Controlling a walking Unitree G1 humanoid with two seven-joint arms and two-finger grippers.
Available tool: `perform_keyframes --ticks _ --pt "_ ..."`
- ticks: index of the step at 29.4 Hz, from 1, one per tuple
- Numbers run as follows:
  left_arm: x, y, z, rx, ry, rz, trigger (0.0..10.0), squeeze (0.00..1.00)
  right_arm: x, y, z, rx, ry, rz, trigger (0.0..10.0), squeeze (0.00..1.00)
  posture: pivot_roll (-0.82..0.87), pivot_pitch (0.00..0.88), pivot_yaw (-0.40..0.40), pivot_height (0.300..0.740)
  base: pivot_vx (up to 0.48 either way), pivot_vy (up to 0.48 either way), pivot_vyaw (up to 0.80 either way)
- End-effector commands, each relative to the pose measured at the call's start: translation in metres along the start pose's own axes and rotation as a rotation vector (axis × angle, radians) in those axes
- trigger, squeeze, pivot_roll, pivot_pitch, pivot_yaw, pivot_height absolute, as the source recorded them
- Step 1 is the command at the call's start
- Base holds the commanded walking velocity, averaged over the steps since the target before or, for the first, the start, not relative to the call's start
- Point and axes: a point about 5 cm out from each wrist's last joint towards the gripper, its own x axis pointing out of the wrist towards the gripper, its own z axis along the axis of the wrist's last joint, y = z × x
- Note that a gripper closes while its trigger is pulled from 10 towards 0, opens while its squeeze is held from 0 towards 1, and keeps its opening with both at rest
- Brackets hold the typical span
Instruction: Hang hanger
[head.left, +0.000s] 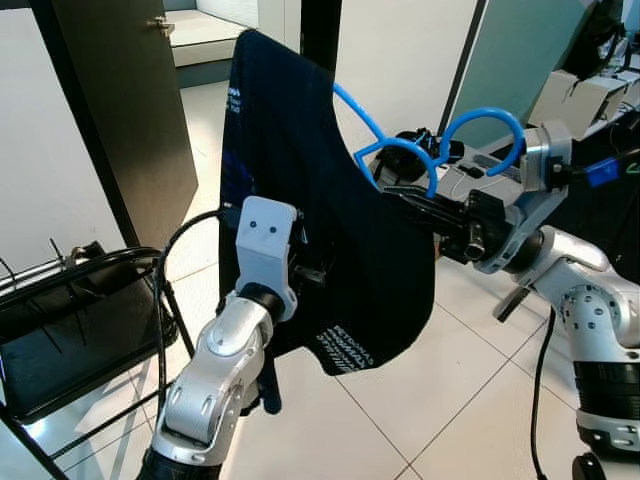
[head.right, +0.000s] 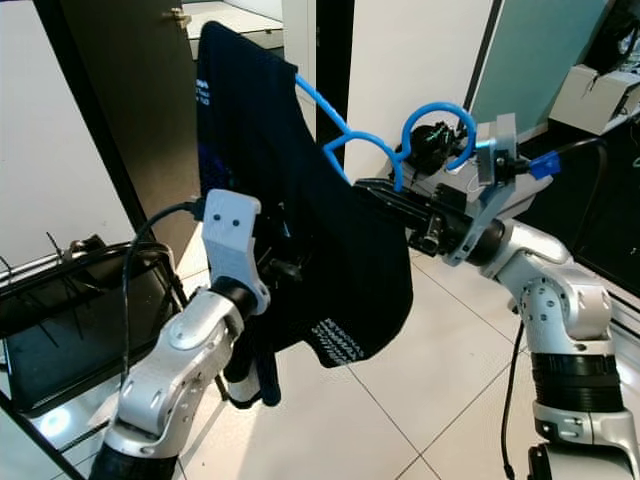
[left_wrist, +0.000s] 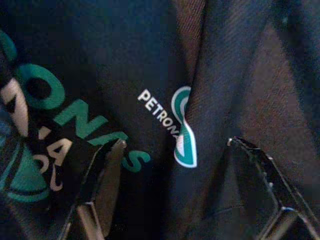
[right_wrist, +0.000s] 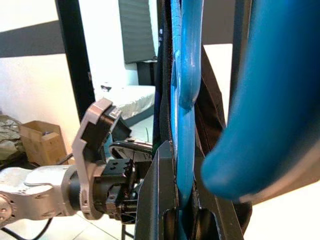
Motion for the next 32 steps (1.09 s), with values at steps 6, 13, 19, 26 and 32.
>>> perform_keyframes --ticks 6,13,19,26,32 --pt "0.001 0.005 0.0 0.014 -0.022 0.005 0.0 0.0 -0.001 0.002 0.017 -0.027 -0.07 0.019 10.0 0.0 -0.02 0.02 -0.036 0.74 0.0 0.0 0.0" --pt "0.001 0.005 0.002 0.016 -0.035 0.008 0.0 0.0 -0.001 -0.003 0.015 -0.028 -0.054 -0.024 10.0 0.0 -0.02 0.023 -0.037 0.74 0.0 0.0 0.0" --pt "0.001 0.006 0.003 0.022 -0.044 0.011 0.0 0.0 -0.001 -0.01 0.007 -0.018 -0.007 -0.09 10.0 0.0 -0.02 0.024 -0.037 0.74 0.0 0.0 0.0" --pt "-0.001 0.007 0.002 0.027 -0.048 0.005 0.0 0.0 -0.003 -0.024 -0.001 0.002 0.05 -0.21 10.0 0.0 -0.01 0.028 -0.039 0.74 0.0 0.0 0.0" --pt "-0.001 0.004 0.005 0.021 -0.061 -0.017 0.0 0.0 -0.002 -0.041 -0.017 0.057 0.127 -0.411 10.0 0.0 -0.01 0.031 -0.044 0.74 0.0 0.0 0.0"
